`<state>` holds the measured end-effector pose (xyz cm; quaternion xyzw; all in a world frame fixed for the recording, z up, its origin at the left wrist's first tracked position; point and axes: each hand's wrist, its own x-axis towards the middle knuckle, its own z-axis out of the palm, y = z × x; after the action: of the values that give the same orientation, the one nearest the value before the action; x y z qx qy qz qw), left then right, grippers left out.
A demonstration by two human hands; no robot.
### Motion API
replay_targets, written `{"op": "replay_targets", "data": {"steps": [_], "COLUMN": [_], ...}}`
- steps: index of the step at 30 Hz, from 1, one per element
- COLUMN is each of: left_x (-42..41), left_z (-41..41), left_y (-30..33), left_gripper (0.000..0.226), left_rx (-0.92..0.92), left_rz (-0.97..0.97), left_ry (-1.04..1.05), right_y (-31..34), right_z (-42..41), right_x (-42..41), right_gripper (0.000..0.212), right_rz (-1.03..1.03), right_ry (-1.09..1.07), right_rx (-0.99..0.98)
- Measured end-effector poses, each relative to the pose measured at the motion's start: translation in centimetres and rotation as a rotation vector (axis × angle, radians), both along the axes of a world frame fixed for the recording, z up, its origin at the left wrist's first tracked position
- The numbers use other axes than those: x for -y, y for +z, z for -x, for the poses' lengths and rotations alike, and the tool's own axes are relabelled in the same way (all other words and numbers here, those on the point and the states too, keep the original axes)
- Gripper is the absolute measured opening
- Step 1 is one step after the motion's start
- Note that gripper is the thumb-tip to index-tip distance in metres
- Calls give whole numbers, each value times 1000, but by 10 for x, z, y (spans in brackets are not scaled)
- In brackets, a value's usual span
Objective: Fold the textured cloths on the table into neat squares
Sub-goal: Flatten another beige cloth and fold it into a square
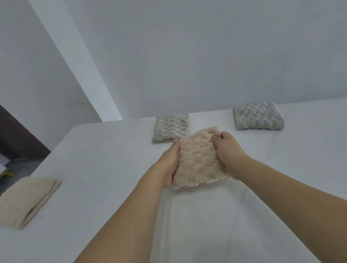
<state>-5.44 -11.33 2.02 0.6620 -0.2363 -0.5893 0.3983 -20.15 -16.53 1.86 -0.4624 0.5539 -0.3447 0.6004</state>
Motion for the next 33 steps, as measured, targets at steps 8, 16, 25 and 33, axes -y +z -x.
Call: {"op": "replay_targets", "data": {"steps": [8, 16, 25, 33], "left_x": [30, 57, 67, 78], "left_z": [40, 147, 249, 329], "left_y": [45, 55, 6, -34], "left_gripper": [81, 36, 27, 24], "left_rx": [-142, -280, 841, 1000], "left_rz": [-240, -170, 168, 271], "left_ry": [-120, 22, -9, 76], "right_y": [67, 72, 32, -2], "right_z": [44, 155, 241, 312], "right_x": [27, 63, 72, 81], "right_gripper": [18, 17, 21, 18], "right_rz": [-68, -110, 35, 118], "right_ry": [21, 72, 139, 133], "right_rx": [-104, -142, -530, -571]}}
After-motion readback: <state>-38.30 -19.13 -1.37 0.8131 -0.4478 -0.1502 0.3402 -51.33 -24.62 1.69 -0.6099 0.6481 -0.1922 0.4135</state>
